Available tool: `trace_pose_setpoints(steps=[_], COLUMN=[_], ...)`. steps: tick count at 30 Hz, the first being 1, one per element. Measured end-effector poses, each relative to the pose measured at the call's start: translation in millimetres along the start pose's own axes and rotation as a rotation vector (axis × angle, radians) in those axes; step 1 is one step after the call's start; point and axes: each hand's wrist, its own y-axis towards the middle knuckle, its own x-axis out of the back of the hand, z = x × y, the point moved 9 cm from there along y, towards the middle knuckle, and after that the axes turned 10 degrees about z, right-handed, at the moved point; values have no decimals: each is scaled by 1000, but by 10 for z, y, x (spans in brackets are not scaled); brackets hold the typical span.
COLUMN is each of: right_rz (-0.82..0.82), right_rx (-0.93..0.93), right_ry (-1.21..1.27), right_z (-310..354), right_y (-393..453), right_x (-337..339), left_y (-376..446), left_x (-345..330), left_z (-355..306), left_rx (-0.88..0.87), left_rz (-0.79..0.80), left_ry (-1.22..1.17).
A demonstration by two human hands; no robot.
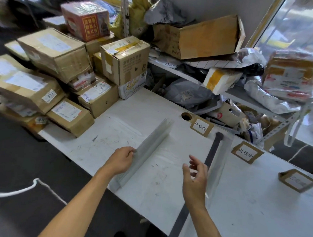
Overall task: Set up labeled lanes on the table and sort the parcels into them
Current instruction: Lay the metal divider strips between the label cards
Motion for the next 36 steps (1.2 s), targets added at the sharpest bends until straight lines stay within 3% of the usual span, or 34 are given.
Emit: trace_pose_setpoints(steps=[3, 7, 11, 18, 22, 28, 32, 36], right_rz=[149, 288, 273, 223, 204, 253, 350, 328], right_rx=[-75, -112, -149, -194, -204, -224, -304, -351], right_ry=[31, 47, 110, 93, 103, 304, 572, 772], right_z=[128, 211, 181, 107, 151, 471, 596, 606], right_y=[-163, -419, -595, -679, -629, -500, -240, 13], right_x=[-515, -1087, -1294, -1239, -1241, -1425, -1583, -1543], left_y=[-90, -101, -94, -199, -296, -606, -995, -1232], left_x=[172, 71, -141, 33, 283, 629, 747, 658], left_z=[23, 31, 46, 46, 53, -174, -608, -964], left_rx=[-40, -33, -60, -67, -38, -121, -287, -445], left_rz=[-62, 37, 100, -42, -144, -124, 25, 220], left_ry=[-151, 36, 37, 78, -73, -221, -361, -417])
